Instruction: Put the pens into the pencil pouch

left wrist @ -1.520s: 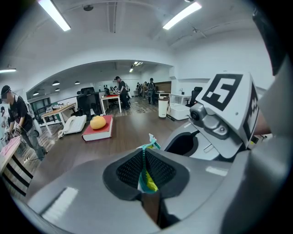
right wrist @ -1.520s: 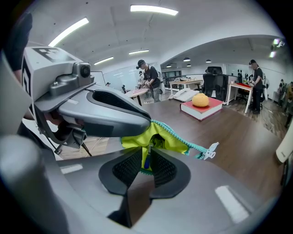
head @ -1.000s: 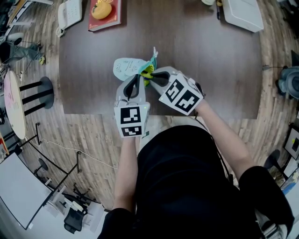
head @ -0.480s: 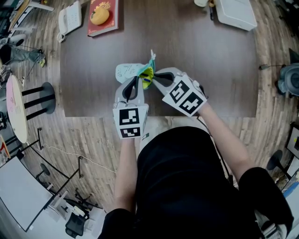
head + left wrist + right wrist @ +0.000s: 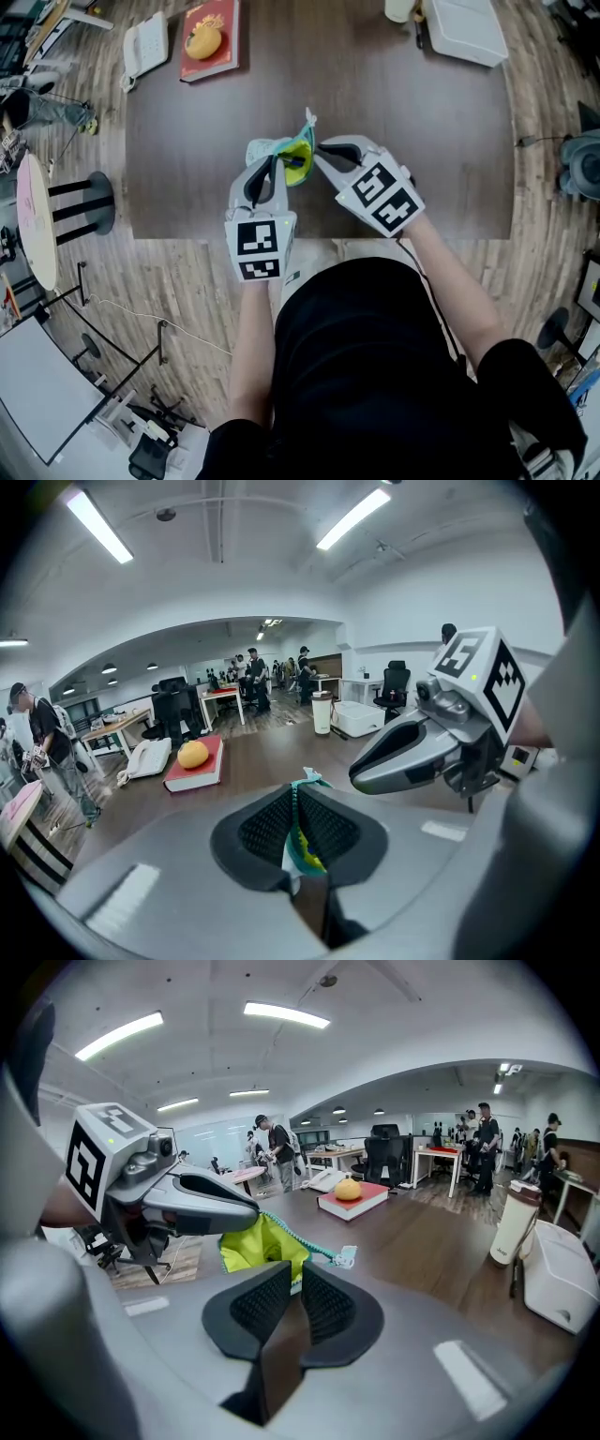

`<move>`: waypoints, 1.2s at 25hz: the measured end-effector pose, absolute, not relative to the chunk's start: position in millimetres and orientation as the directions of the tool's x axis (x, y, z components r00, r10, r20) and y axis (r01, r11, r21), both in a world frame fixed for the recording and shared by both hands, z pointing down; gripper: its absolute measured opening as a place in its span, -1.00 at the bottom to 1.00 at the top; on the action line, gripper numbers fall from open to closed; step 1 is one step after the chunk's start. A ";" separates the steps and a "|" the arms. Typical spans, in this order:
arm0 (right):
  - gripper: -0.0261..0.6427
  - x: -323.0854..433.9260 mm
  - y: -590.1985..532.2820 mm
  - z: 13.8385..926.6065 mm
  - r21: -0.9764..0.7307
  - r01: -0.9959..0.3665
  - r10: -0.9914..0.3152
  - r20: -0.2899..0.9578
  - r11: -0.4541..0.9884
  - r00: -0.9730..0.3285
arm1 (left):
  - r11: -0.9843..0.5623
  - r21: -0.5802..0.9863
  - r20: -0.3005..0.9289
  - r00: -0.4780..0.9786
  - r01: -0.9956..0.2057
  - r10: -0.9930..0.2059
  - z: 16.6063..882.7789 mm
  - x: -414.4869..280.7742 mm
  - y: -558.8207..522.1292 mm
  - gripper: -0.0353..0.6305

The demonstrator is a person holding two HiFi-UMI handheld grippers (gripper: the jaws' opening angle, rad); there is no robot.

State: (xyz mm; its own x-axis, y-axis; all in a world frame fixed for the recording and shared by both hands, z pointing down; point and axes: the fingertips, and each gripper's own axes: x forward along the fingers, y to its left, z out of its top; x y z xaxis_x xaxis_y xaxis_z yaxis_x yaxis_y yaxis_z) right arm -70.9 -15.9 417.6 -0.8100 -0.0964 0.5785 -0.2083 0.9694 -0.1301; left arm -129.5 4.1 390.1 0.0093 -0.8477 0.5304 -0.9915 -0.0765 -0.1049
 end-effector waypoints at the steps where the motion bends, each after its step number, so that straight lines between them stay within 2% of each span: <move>1: -0.79 -69.4 -18.1 414.8 -0.127 -0.214 -0.105 0.573 0.968 -0.813 | -0.077 -0.107 0.528 0.009 -0.991 -0.849 388.7 -129.3 3.2 -0.85; 23: -0.83 -8.0 -59.6 358.9 -0.066 -0.405 -0.333 0.457 0.912 -0.824 | -0.140 -0.116 0.476 0.069 -0.983 -0.877 367.7 -98.3 -19.3 -0.85; 30: -0.86 9.8 -63.6 337.1 -0.040 -0.428 -0.373 0.419 0.903 -0.828 | -0.131 -0.106 0.438 0.072 -0.986 -0.896 353.2 -90.1 -23.0 -0.85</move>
